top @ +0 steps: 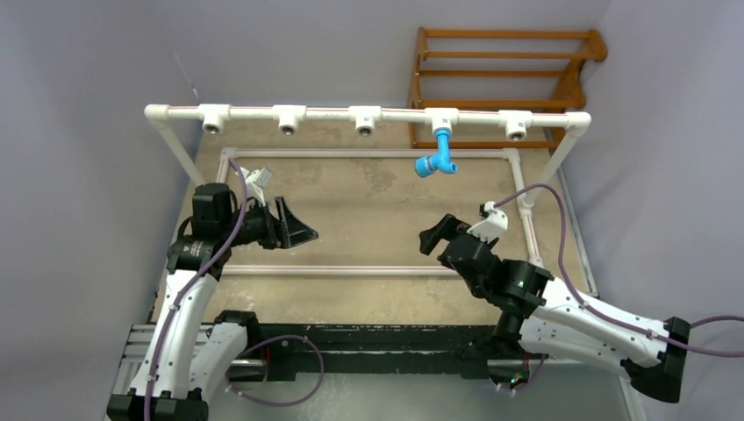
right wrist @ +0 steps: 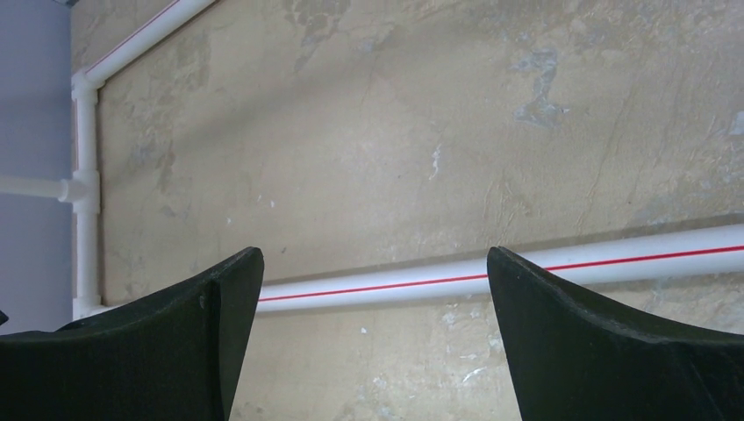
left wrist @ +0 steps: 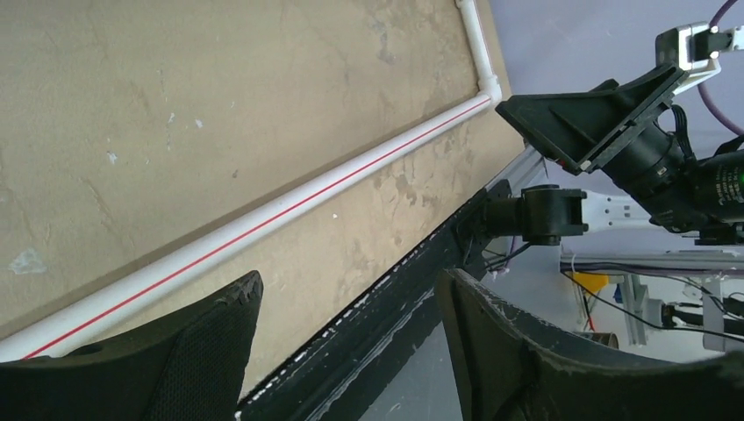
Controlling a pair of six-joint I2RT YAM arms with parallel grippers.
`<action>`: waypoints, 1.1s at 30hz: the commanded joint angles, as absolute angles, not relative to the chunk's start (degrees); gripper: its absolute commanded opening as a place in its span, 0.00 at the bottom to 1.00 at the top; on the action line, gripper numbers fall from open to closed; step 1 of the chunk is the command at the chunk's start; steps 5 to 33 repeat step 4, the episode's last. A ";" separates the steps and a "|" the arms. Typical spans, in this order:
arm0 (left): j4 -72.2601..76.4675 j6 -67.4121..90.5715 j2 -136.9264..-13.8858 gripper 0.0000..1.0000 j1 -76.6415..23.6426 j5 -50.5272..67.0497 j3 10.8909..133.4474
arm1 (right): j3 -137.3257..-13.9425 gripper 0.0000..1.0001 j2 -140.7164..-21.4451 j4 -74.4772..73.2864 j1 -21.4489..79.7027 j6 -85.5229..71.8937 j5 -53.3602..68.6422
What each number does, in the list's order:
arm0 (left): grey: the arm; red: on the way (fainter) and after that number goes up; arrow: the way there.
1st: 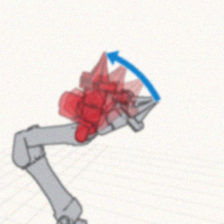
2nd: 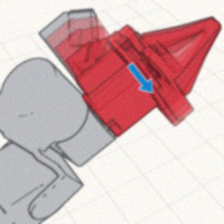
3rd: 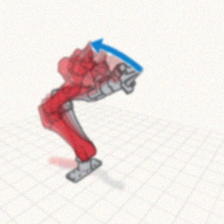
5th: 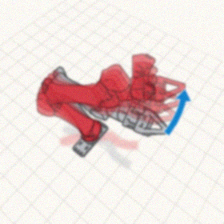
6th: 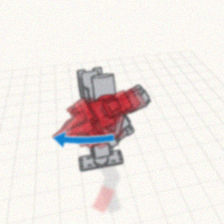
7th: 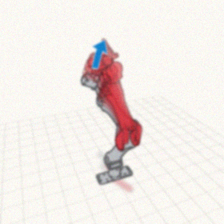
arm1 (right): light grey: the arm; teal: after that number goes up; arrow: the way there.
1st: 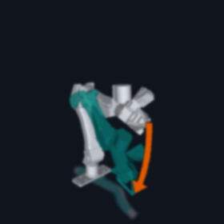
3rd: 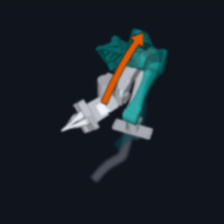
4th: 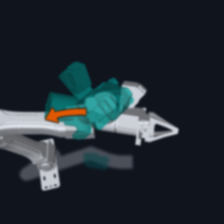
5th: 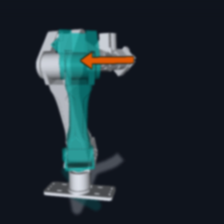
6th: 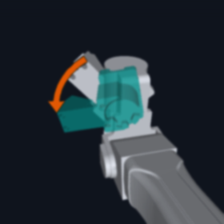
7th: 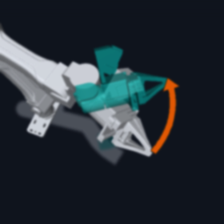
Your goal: Install the water faucets
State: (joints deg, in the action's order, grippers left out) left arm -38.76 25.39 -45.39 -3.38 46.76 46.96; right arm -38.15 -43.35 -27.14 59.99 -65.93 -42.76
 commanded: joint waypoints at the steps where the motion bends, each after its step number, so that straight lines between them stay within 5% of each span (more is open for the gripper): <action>1: -37.39 23.72 -42.45 0.72 -3.17 45.96 46.79 | -37.50 0.99 -42.37 -25.02 60.20 -64.58 -46.34; 33: -37.28 23.88 -42.28 0.72 -3.37 45.79 46.67 | -37.76 0.99 -42.36 -27.42 60.20 -67.92 -48.61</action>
